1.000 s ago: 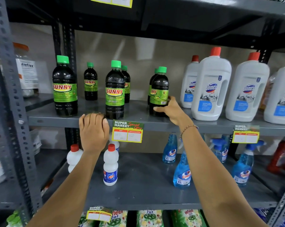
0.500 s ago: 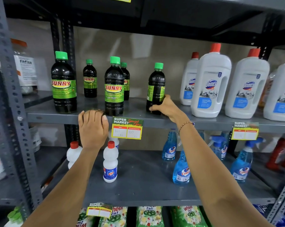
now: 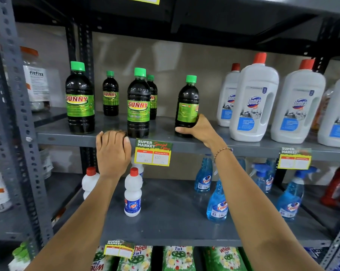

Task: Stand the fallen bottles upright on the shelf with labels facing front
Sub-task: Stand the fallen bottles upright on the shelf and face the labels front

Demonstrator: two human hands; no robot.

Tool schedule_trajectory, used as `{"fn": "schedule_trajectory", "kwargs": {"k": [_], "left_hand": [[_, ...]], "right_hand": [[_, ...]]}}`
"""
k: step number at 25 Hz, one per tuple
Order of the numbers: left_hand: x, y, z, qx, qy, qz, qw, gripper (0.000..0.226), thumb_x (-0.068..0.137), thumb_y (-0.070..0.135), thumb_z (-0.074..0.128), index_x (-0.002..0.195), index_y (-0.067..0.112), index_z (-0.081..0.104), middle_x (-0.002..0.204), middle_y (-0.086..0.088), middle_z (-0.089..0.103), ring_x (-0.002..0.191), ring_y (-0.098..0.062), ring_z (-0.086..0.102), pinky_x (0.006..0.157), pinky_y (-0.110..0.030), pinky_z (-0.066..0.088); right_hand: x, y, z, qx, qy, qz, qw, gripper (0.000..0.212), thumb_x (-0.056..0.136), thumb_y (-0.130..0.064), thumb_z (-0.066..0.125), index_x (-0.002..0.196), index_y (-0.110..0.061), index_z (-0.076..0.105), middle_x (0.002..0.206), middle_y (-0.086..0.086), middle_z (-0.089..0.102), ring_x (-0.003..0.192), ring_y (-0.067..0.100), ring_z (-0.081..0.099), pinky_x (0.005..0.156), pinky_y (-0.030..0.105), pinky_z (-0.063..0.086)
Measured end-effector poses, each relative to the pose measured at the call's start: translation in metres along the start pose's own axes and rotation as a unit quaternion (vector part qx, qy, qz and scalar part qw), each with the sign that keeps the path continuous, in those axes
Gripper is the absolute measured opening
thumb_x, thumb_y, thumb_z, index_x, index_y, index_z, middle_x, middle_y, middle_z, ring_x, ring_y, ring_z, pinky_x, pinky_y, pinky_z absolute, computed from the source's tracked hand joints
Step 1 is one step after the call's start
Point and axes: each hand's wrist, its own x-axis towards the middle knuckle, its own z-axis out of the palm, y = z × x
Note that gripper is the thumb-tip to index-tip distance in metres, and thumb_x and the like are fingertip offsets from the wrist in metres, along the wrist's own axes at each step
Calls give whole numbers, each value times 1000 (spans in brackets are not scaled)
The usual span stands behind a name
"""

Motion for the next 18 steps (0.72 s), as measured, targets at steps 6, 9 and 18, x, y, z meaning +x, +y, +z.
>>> {"fn": "schedule_trajectory", "kwargs": {"k": [6, 9, 18], "left_hand": [[1, 1, -1, 0, 4, 7, 1000, 29, 99, 25, 31, 98, 9, 56, 98, -10, 62, 97, -29, 54, 107, -43, 31], [1, 0, -1, -2, 11, 5, 1000, 29, 99, 25, 31, 98, 9, 55, 98, -10, 62, 97, -29, 54, 107, -43, 30], [1, 11, -12, -88, 15, -49, 995, 26, 98, 22, 38, 106, 4, 56, 113, -13, 60, 110, -32, 53, 110, -46, 30]], "right_hand": [[1, 2, -5, 50, -14, 42, 998, 88, 65, -8, 83, 133, -7, 29, 108, -2, 56, 119, 23, 53, 83, 22, 45], [-2, 2, -3, 34, -6, 19, 999, 94, 62, -16, 88, 133, -8, 26, 110, -5, 54, 110, 15, 54, 83, 21, 44], [-2, 3, -9, 85, -32, 8, 996, 82, 61, -7, 87, 131, -4, 44, 125, 12, 62, 115, 24, 59, 101, 38, 48]]}}
